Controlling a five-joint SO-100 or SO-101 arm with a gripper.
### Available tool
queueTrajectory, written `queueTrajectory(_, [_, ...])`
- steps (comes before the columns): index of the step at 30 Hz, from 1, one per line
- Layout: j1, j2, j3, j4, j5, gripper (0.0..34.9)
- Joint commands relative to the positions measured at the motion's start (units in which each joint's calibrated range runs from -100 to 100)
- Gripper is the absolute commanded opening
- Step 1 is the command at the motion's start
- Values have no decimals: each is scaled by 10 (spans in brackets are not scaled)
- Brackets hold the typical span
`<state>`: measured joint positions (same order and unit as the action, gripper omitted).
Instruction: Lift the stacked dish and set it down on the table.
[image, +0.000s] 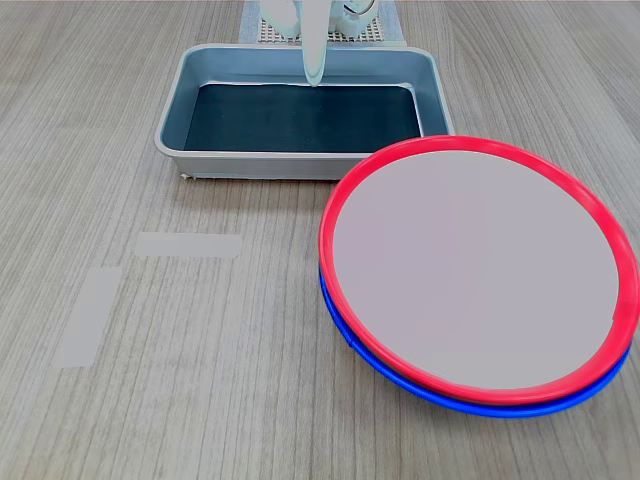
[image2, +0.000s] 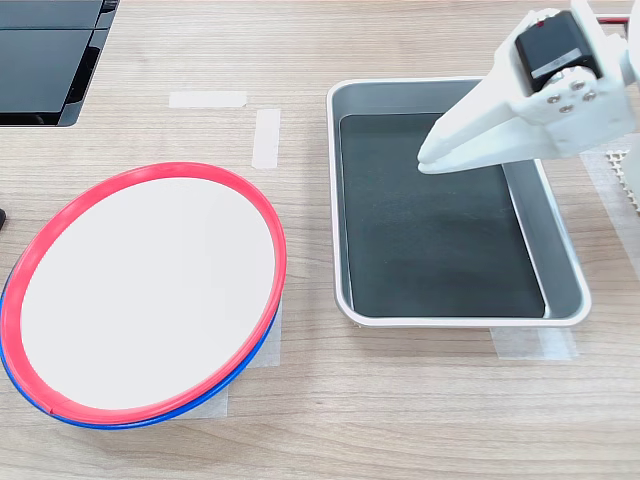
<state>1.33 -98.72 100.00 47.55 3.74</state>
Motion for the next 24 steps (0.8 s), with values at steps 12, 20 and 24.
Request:
queueTrajectory(12, [-112,345,-283,-42,25,2])
queueTrajectory(20, [-169,671,-561,-27,44,115])
queueTrajectory(24, [-170,773,-652,-34,55,126])
